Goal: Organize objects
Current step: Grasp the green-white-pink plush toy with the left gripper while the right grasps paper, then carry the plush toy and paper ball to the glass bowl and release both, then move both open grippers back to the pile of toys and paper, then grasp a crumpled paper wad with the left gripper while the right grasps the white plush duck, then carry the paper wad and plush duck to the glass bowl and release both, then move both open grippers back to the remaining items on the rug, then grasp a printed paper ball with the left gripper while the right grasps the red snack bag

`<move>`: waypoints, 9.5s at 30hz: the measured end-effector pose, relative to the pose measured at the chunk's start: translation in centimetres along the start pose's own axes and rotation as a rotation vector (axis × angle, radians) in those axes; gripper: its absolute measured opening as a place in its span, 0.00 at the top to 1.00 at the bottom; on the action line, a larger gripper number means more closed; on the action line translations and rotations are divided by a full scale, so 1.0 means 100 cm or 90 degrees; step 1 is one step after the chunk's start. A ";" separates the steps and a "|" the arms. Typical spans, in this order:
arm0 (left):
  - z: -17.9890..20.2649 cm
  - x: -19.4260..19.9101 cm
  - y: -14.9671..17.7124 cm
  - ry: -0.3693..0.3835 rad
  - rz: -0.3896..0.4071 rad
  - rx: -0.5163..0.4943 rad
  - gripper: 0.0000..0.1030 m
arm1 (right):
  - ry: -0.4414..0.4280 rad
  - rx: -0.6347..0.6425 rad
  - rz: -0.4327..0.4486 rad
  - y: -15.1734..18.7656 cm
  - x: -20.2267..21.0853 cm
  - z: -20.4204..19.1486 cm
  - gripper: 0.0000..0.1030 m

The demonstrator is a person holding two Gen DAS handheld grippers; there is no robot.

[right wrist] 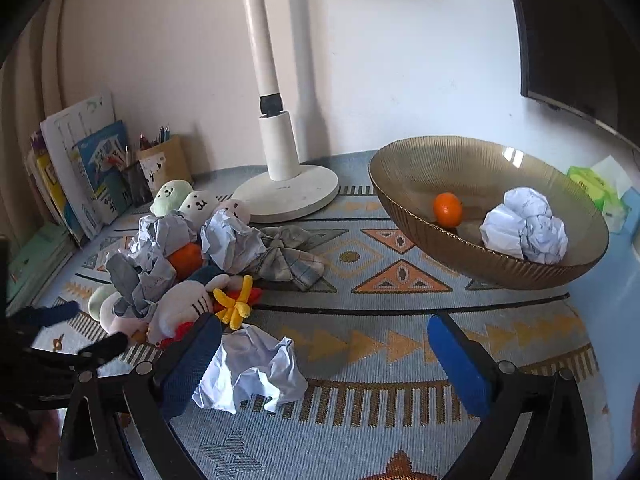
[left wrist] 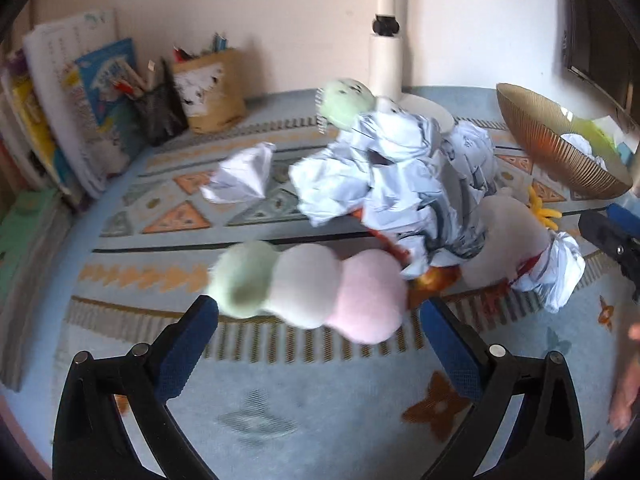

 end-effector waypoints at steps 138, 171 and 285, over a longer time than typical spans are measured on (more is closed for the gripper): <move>-0.027 0.013 -0.027 0.309 0.015 0.076 0.47 | -0.118 0.010 -0.126 0.013 -0.028 -0.064 0.46; -0.093 0.015 0.011 0.096 0.051 0.077 0.44 | 0.037 0.028 -0.065 0.030 -0.003 -0.046 0.47; -0.123 0.002 -0.018 0.133 0.056 0.141 0.50 | -0.086 0.024 -0.209 0.037 -0.020 -0.090 0.68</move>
Point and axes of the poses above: each gripper's, at about its wrist camera, not at the fingertips, and x roughly against the way its jaws point, z to its right, y to its underside, the point moved 3 cm from there along -x, roughly the way its jaws point, and after that the axes turned 3 degrees about -z, right-handed, at the moved point
